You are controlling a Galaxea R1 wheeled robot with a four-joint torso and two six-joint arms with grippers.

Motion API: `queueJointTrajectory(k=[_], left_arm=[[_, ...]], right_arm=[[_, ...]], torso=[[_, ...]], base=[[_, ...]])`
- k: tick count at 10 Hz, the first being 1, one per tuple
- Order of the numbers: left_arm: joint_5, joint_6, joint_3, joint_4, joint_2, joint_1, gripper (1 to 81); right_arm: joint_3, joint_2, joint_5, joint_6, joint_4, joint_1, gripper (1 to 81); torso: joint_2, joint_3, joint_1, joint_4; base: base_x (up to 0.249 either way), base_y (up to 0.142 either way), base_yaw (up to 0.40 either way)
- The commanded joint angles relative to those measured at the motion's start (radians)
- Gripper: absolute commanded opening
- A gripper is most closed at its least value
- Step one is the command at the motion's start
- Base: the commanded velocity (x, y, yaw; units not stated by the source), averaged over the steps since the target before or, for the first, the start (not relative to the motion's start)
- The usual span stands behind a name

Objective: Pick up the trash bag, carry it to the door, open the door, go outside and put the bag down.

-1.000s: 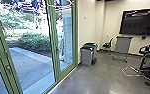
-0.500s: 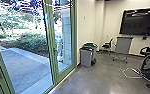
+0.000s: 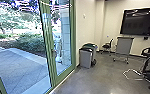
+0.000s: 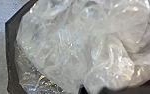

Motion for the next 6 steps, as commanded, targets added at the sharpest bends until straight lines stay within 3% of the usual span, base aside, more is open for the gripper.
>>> queueJointTrajectory(k=[1,6], left_arm=[[0.066,0.002,-0.004,0.009,-0.006,-0.061,1.0],[0.066,-0.001,-0.004,0.015,-0.006,-0.061,1.0]], right_arm=[[0.005,0.009,-0.053,-0.002,-0.01,0.048,81.1],[0.005,0.008,-0.053,-0.002,-0.01,0.044,81.1]], torso=[[0.0,0.0,0.0,0.0],[0.0,0.0,0.0,0.0]], base=[[0.17,0.0,0.0],[0.17,0.0,0.0]])
